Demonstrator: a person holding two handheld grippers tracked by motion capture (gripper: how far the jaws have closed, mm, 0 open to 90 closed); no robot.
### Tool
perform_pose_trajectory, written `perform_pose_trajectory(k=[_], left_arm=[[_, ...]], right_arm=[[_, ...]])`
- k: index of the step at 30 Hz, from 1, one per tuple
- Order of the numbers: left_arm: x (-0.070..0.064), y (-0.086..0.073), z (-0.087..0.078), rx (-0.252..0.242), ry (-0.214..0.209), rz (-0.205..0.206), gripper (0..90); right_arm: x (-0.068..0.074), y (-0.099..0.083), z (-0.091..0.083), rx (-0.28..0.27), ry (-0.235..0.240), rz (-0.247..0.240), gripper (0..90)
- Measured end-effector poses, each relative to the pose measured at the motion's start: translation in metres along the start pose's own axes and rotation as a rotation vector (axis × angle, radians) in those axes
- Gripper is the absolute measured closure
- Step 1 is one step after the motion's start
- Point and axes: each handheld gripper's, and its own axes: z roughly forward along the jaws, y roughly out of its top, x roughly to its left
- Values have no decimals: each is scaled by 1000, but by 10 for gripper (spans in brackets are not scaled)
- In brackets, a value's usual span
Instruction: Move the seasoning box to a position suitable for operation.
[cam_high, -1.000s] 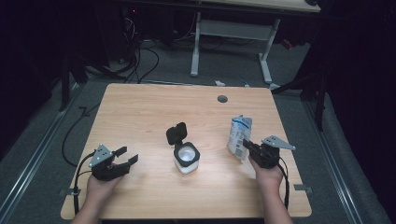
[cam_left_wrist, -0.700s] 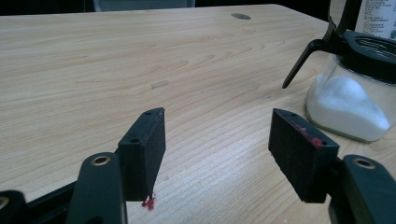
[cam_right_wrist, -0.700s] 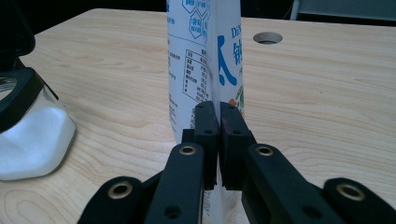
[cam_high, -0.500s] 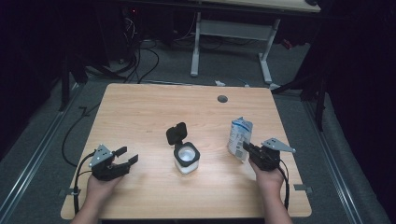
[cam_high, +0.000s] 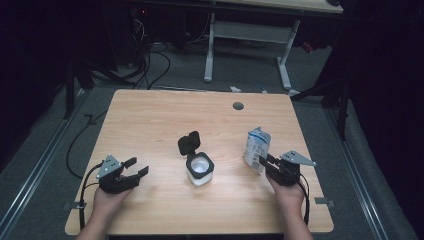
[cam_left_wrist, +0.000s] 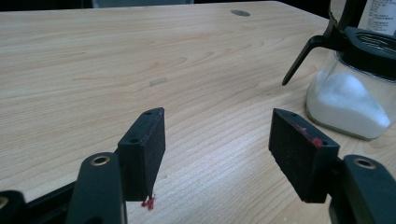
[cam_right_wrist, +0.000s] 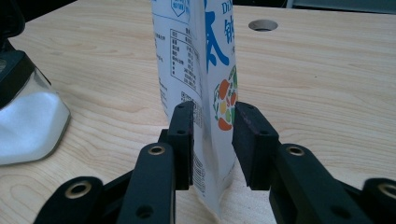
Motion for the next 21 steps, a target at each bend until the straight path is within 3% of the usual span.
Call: perform_pose_trajectory(k=[21], left_arm=[[0, 0, 0, -1, 1, -1, 367]], right_arm=[[3, -3, -3, 7, -20, -13, 542]])
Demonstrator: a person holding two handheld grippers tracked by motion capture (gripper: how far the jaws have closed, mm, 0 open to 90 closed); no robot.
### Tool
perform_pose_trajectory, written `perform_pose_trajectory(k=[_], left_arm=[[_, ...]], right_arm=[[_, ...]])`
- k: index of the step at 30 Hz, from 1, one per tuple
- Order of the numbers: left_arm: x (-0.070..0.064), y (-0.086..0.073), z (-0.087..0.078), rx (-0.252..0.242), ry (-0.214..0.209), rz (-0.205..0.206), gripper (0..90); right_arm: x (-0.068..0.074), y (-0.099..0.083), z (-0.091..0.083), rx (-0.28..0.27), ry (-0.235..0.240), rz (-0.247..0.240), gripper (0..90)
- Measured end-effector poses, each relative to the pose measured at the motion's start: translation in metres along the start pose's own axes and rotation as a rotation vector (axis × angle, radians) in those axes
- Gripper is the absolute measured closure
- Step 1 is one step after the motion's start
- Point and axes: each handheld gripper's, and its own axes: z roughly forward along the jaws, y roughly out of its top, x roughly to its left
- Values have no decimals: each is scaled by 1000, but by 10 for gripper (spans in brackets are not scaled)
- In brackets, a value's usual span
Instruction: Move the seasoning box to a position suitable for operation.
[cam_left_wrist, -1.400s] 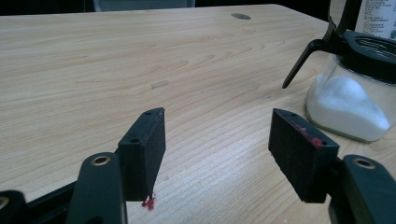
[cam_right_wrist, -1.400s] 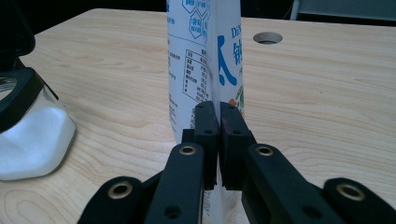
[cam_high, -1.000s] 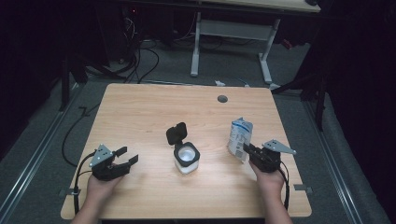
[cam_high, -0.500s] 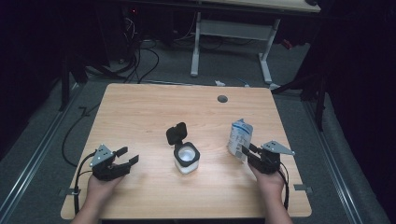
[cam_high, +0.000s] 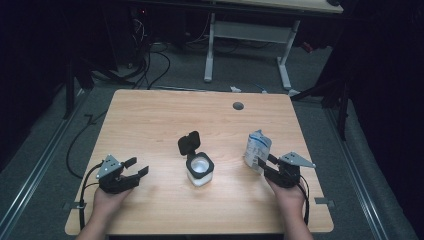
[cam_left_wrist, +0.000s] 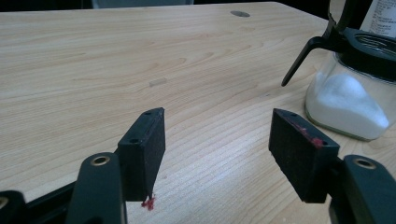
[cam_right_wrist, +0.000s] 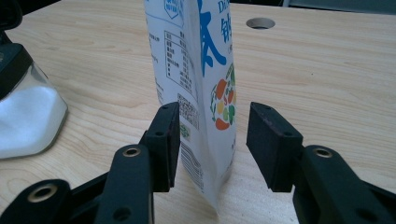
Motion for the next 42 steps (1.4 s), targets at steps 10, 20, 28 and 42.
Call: perform_pose_trajectory(k=[10, 20, 28, 42], left_arm=[[-1, 0, 1, 5, 0, 3, 367], [-2, 0, 2, 9, -2, 6, 368], [-3, 0, 2, 16, -3, 9, 368], [-5, -1, 4, 24, -5, 4, 364]], right_arm=[[2, -8, -5, 4, -13, -7, 519], [7, -17, -11, 11, -18, -14, 518], [13, -26, -16, 16, -22, -15, 522], [31, -38, -20, 25, 0, -41, 526]])
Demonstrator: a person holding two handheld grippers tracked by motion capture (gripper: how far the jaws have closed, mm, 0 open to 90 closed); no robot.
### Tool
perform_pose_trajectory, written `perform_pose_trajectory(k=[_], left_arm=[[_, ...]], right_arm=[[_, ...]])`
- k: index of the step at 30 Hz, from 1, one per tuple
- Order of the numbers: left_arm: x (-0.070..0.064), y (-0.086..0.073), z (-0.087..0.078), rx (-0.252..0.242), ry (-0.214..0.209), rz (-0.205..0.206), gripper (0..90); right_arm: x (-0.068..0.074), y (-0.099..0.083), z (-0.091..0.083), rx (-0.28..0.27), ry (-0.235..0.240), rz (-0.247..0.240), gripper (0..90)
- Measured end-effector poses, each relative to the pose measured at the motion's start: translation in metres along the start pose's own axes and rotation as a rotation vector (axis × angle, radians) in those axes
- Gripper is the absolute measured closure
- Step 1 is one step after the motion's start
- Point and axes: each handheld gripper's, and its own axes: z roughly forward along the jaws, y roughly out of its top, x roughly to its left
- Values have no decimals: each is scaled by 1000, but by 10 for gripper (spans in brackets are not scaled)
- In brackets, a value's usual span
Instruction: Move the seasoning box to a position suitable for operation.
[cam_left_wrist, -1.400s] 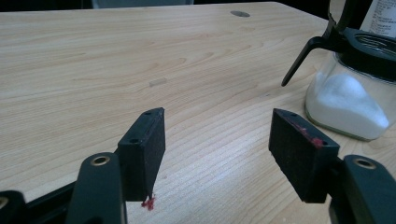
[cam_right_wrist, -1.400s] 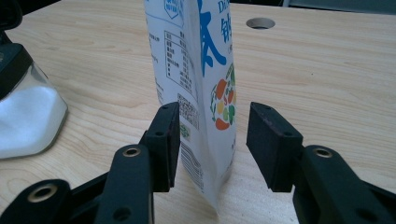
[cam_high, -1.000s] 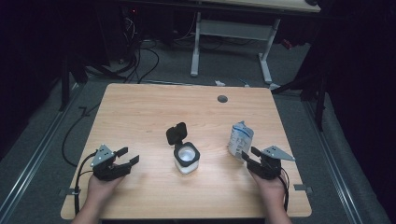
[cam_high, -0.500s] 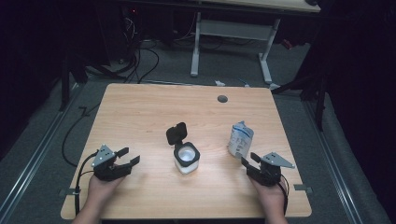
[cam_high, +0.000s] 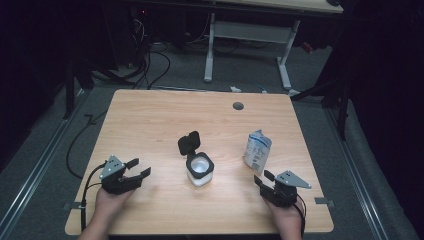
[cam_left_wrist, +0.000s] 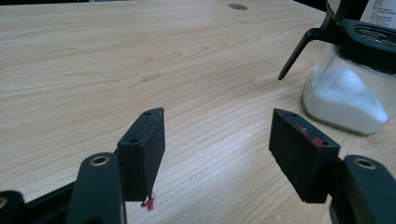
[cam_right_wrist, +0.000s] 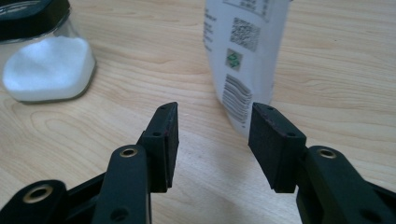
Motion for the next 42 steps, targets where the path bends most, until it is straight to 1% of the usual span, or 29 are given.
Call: perform_pose_trajectory(k=[3, 10, 15, 19, 22, 25, 29, 32, 33, 35, 36, 38, 39, 40, 41, 42], left_arm=[[0, 0, 0, 0, 1, 2, 364], [-1, 0, 1, -1, -8, -8, 361], [-2, 1, 1, -10, -10, -9, 373], [-3, 1, 2, 2, -15, -7, 375], [-5, 0, 4, 15, -14, -6, 375], [-7, 0, 6, 32, -16, -5, 378], [-12, -1, 8, 49, -3, 4, 382], [-17, -2, 8, 52, 13, 20, 396], [-18, -2, 7, 48, 10, 17, 403], [-19, -3, 6, 45, 7, 15, 423], [-20, -3, 6, 42, 12, 15, 429], [-20, -3, 6, 41, 16, 10, 429], [-20, -3, 6, 40, 19, 5, 429], [-20, -3, 5, 34, 23, -1, 427], [-20, -2, 4, 32, 23, -4, 429], [-21, -2, 2, 25, 25, -3, 433]], right_arm=[[6, -2, 2, 8, 8, -11, 526], [20, -2, 10, 16, 31, -56, 534], [32, 2, 19, 23, 51, -91, 541], [42, 8, 27, 20, 66, -118, 553], [50, 13, 36, 12, 83, -125, 566], [56, 18, 44, 9, 89, -129, 579], [62, 25, 56, 4, 100, -121, 595], [67, 29, 63, 7, 99, -140, 605], [68, 30, 64, 1, 98, -148, 607], [70, 30, 64, -13, 103, -145, 606], [71, 30, 63, -19, 104, -144, 609], [73, 30, 60, -17, 96, -166, 612], [74, 30, 59, -17, 99, -171, 618], [74, 29, 57, -16, 103, -168, 628], [74, 27, 55, -21, 124, -148, 640], [75, 25, 54, -15, 132, -145, 651]])
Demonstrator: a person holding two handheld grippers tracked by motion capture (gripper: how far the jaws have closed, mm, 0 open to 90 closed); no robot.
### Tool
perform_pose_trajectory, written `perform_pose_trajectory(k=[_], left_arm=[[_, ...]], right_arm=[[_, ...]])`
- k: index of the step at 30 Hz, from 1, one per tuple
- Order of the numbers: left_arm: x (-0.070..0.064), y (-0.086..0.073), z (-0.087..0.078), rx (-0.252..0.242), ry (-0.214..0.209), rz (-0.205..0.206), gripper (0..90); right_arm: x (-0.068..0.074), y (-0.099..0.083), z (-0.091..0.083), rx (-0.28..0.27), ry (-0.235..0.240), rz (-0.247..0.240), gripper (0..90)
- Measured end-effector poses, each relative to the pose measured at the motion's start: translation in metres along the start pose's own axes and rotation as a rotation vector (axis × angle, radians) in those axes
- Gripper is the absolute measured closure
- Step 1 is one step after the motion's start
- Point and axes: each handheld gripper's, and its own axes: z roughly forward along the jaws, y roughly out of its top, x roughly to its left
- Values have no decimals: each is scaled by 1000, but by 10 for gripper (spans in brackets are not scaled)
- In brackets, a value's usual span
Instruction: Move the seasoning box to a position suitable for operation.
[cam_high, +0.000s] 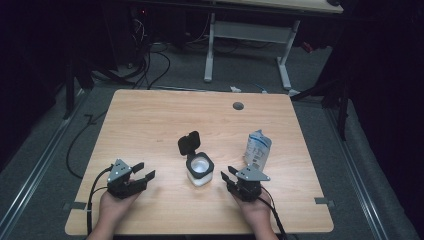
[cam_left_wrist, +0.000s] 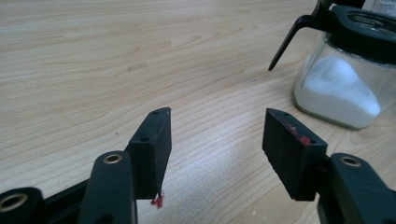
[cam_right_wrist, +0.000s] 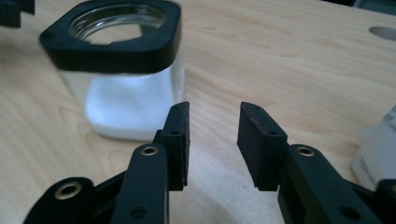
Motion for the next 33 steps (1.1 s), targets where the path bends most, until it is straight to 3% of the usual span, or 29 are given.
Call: perform_pose_trajectory(k=[3, 8, 13, 19, 29, 33], left_arm=[[1, -1, -4, -9, 5, 2, 458], [4, -3, -4, 5, 14, -14, 499], [5, -4, -6, 7, 22, -19, 535], [6, -8, -13, 11, 29, -20, 541], [4, -11, -24, 10, 78, -52, 529], [-1, -8, -22, 5, 67, -63, 531]], right_arm=[[6, -4, -3, 5, 17, -23, 725], [13, -4, -1, 9, 61, 1, 899], [26, -1, 8, 27, 87, -4, 899], [34, 2, 16, 29, 78, -25, 899], [29, 9, 27, 33, 61, -9, 899], [25, 13, 36, 32, 55, -4, 898]])
